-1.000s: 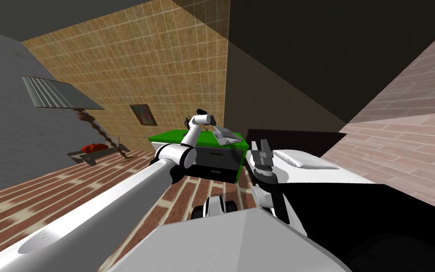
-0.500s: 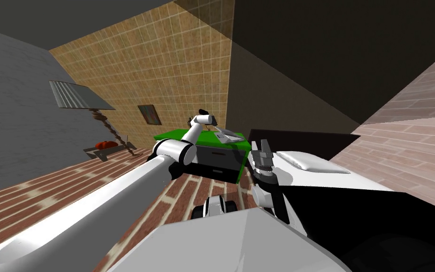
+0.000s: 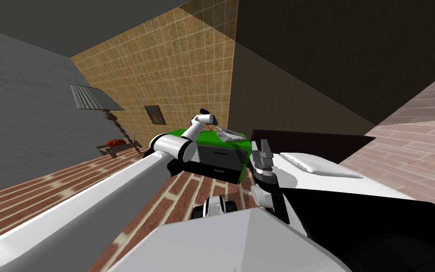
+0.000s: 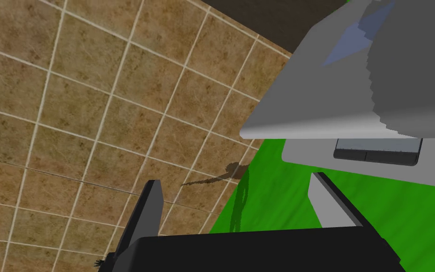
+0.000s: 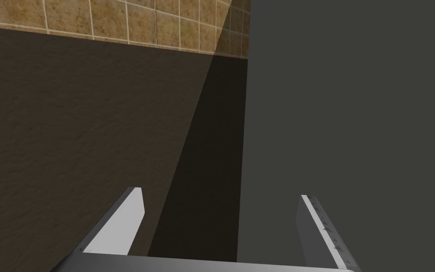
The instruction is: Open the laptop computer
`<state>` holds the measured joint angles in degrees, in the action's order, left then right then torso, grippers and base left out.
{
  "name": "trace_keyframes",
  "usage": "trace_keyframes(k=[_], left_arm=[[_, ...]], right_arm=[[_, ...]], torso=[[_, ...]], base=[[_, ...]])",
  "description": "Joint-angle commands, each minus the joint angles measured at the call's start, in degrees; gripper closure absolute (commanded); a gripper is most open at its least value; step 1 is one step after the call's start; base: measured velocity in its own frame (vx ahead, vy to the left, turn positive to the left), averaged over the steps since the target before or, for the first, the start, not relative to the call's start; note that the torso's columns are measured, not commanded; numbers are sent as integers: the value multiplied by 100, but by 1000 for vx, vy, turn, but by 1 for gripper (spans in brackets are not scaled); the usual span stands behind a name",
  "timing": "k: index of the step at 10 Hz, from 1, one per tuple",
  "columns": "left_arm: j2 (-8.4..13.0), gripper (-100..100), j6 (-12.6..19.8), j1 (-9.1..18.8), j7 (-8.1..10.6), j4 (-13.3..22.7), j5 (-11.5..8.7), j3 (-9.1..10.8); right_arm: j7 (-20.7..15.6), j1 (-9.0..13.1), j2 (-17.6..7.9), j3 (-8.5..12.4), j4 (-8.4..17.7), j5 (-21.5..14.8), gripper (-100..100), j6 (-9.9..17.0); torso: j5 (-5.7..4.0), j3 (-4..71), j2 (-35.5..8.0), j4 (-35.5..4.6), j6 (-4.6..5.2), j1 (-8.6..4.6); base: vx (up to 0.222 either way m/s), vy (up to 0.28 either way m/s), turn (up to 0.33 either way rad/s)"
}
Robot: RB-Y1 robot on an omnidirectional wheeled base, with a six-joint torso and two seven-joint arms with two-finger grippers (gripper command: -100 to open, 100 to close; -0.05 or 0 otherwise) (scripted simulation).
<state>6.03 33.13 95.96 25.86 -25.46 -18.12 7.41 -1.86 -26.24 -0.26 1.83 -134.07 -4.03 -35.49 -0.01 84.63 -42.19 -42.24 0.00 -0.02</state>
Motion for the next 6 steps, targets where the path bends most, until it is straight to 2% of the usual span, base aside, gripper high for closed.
trace_keyframes(k=[1, 6], left_arm=[[0, 0, -20, 2, -14, 46, -6, 1], [0, 0, -18, 2, -13, 41, -5, 1]], right_arm=[[0, 0, 0, 0, 0, 0, 0, 0], [0, 0, 0, 0, 0, 0, 0, 0]], torso=[[0, -3, -5, -4, 0, 2], [1, -6, -10, -5, 0, 2]], base=[[0, 0, 0], [0, 0, 0]])
